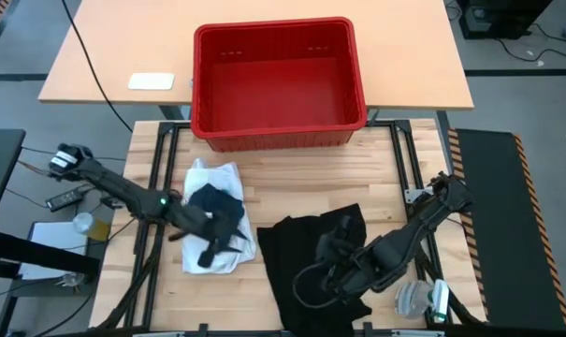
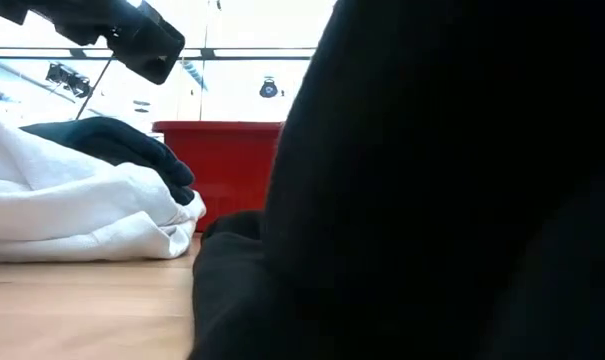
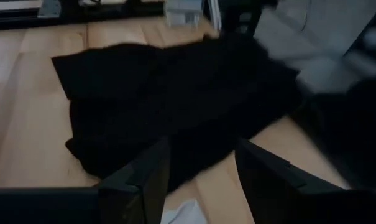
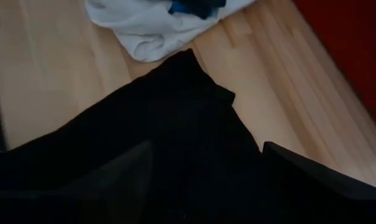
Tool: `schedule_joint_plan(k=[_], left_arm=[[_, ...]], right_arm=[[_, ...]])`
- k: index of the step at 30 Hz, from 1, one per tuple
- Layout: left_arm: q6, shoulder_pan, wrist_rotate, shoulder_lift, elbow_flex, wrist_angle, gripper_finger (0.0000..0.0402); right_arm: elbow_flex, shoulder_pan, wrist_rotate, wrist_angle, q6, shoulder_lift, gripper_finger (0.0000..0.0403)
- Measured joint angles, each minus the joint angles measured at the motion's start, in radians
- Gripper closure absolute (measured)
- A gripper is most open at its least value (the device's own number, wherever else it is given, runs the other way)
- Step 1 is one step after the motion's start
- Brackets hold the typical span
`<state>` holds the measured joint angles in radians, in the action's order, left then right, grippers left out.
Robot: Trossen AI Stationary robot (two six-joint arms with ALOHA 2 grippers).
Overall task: Fold laundry
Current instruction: Fold the black shirt
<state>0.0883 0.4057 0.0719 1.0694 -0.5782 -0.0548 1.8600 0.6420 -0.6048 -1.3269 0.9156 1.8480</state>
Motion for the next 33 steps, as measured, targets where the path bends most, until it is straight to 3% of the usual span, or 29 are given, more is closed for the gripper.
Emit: schedule_joint_plan(k=[5,9,14,19,25,30,33], left_arm=[[-0.081,0.096,0.168,0.198,-0.135,0.118,0.0219],[-0.151,0.128,0.276,0.380,-0.310,0.319,0.0219],[-0.125,0.110,0.286,0.566,-0.514,0.559,0.0219],[-0.081,-0.006,0.179,0.615,-0.543,0.550,0.0219],[0.016,-0.212,0.007,0.584,-0.462,0.475,0.0219],[0.103,-0.353,-0.141,0.590,-0.448,0.476,0.0216],[0.118,-0.391,-0.179,0.604,-0.448,0.488,0.0206]], right_arm=[[-0.166,-0.017,-0.046,0.196,-0.064,0.000,0.0109],[-0.285,-0.026,-0.088,0.347,-0.105,0.000,0.0114],[-0.436,-0.026,-0.157,0.434,-0.105,-0.012,0.0122],[-0.597,-0.031,-0.155,0.572,-0.074,-0.082,0.0141],[-0.687,0.011,-0.201,0.795,-0.172,-0.139,0.0160],[-0.720,0.033,-0.280,0.827,-0.237,-0.143,0.0162],[-0.742,0.027,-0.288,0.839,-0.255,-0.143,0.0163]])
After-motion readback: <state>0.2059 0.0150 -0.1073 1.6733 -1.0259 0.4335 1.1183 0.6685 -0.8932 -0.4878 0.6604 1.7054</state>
